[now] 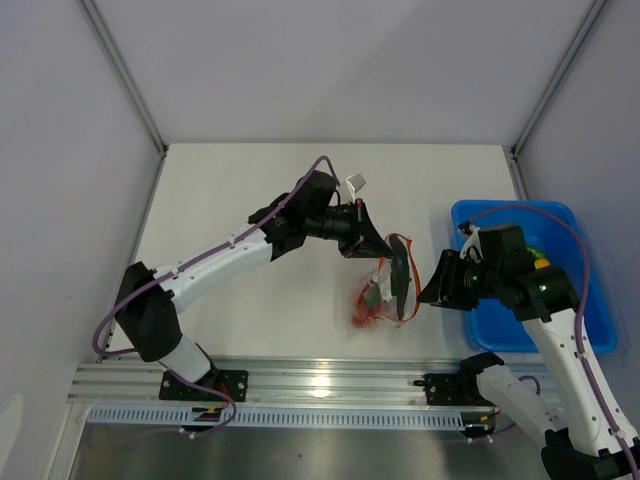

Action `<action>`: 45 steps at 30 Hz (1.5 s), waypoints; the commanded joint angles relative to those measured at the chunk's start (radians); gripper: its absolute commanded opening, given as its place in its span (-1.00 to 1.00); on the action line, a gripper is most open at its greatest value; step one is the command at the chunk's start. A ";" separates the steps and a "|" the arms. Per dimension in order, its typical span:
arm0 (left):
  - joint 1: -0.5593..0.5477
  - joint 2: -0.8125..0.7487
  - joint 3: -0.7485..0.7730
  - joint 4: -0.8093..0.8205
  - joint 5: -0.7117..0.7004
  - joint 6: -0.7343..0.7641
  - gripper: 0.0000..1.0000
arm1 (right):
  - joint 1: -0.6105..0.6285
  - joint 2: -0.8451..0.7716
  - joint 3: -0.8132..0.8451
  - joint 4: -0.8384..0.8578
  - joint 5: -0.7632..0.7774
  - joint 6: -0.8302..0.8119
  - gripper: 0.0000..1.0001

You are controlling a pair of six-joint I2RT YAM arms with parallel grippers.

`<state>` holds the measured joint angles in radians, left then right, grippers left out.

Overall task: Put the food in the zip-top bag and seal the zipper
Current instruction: Adjust the zipper food storage bag at the center of the board.

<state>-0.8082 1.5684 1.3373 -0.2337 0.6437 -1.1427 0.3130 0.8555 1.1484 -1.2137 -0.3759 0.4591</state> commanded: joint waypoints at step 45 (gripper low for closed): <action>0.007 -0.202 -0.024 -0.276 -0.147 0.256 -0.99 | 0.012 0.218 0.057 0.111 0.043 -0.102 -1.00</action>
<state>-0.8036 1.3811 1.2381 -0.5236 0.4900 -0.8993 0.3199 1.1168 1.0943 -1.1034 -0.3546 0.4004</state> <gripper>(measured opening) 0.005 0.002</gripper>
